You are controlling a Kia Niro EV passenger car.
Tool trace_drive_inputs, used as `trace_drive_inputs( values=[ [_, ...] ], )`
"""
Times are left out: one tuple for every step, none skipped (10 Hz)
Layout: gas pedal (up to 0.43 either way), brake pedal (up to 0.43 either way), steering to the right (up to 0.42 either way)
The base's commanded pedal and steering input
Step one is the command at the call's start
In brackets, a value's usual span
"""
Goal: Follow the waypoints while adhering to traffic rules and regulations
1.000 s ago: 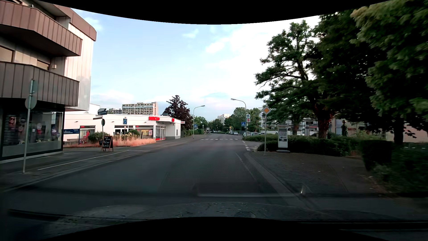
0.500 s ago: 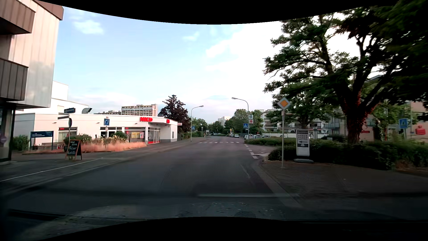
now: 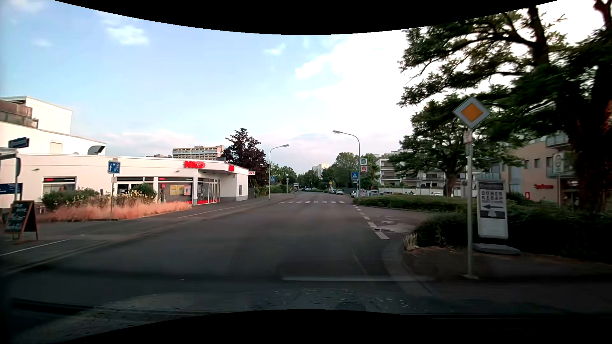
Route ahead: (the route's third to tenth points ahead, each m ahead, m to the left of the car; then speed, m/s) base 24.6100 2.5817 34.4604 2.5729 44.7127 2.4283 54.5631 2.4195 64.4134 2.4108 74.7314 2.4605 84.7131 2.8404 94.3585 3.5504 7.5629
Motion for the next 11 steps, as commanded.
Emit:
trace_drive_inputs(
  values=[
    [0.028, 0.000, 0.003],
    [0.028, 0.000, 0.003],
    [0.028, 0.000, 0.005],
    [0.028, 0.000, 0.005],
    [0.028, 0.000, 0.005],
    [0.028, 0.000, 0.005],
    [0.028, 0.000, 0.005],
    [0.028, 0.000, 0.005],
    [0.028, 0.000, 0.005],
    [0.028, 0.000, 0.005],
    [0.028, 0.000, 0.004]
  ],
)
